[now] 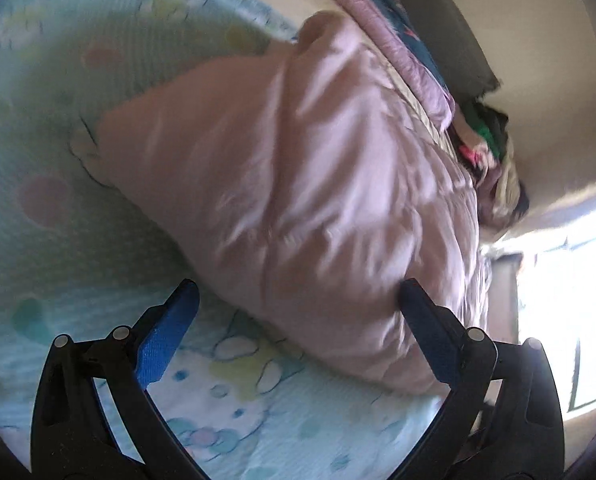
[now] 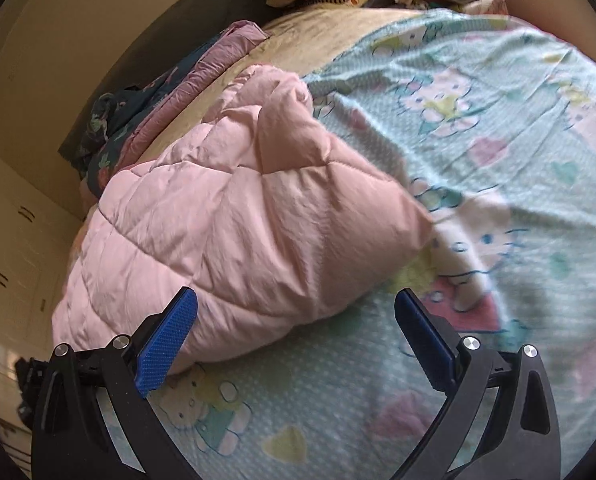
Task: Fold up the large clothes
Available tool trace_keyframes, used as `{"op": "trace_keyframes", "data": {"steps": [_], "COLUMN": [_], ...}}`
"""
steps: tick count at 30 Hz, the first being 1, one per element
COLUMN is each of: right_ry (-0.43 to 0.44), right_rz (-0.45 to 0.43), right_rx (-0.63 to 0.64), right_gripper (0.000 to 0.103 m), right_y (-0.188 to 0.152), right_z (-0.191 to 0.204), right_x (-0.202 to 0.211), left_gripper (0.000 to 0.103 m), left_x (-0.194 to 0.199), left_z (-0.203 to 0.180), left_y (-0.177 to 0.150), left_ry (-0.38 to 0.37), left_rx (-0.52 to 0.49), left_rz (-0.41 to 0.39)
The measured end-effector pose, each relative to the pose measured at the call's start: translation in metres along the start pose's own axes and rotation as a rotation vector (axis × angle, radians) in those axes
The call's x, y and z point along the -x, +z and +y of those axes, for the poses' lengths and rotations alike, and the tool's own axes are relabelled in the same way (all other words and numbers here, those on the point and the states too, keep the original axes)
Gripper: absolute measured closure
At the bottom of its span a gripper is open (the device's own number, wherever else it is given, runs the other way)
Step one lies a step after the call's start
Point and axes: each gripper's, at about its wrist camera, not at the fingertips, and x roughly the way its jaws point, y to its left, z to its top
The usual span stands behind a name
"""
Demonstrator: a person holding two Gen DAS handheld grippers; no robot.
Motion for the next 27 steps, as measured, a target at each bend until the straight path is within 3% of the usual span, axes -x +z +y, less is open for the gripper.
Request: {"op": "trace_keyframes", "data": {"steps": [9,18,20,25,27], "right_ry": [0.078,0.133,0.134,0.150,0.131], "right_rz": [0.000,-0.038,-0.045,-0.067,-0.081], "right_rx": [-0.091,-0.111,-0.100,0.000,0.048], "right_gripper": [0.004,0.004,0.009,0.043,0.051], "right_y": [0.015,0.026,0.026,0.026,0.027], "right_z": [-0.004,-0.003,-0.001,0.015,0.024], "right_x": [-0.034,-0.054,-0.054,-0.048,-0.044], "left_gripper": [0.008,0.009,0.015,0.050,0.056], "left_x": [-0.032,-0.035,-0.034,-0.021,-0.015], "left_z": [-0.004,-0.010,-0.013,-0.032,-0.045], "left_y": [0.011,0.012,0.010,0.006,0.002], "left_ry": [-0.037,-0.034,-0.031,0.011,0.041], "left_rx": [0.028,-0.038,-0.062,-0.172,-0.226], "left_rz": [-0.050,-0.094,-0.103,-0.153,-0.174]}}
